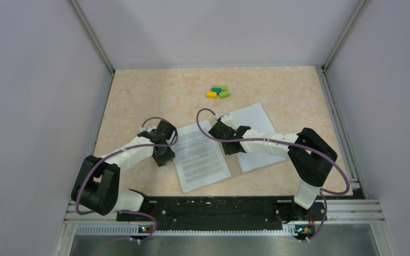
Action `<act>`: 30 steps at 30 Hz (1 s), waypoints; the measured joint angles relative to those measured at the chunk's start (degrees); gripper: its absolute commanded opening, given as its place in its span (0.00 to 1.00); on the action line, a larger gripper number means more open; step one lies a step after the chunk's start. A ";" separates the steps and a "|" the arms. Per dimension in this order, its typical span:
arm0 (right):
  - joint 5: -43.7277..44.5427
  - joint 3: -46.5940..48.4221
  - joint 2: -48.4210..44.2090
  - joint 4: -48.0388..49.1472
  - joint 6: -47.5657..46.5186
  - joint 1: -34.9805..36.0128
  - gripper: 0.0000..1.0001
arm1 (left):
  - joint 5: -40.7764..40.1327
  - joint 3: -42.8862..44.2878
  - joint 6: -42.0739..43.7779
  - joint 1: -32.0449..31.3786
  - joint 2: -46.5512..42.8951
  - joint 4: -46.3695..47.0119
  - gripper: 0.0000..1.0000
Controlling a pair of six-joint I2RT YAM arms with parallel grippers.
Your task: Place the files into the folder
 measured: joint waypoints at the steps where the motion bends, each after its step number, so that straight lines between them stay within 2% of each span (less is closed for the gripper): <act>1: 0.02 0.02 0.00 -0.09 0.00 -0.02 0.00 | 0.02 0.09 0.02 0.02 0.07 -0.04 0.42; 9: -0.04 0.00 0.00 -0.04 0.00 -0.02 0.00 | 2.29 1.86 2.47 0.15 0.94 -0.17 0.55; 17: -0.24 -0.15 0.00 0.24 0.04 -0.02 0.00 | 8.83 3.78 5.40 0.31 0.81 3.89 0.55; 24: -0.48 -0.55 0.00 0.87 0.26 -0.24 0.00 | 17.35 4.74 4.98 -0.98 2.29 12.28 0.53; 30: -1.31 -1.64 -0.76 2.03 0.66 -0.83 0.00 | 18.84 4.81 2.03 -1.84 7.15 14.19 0.55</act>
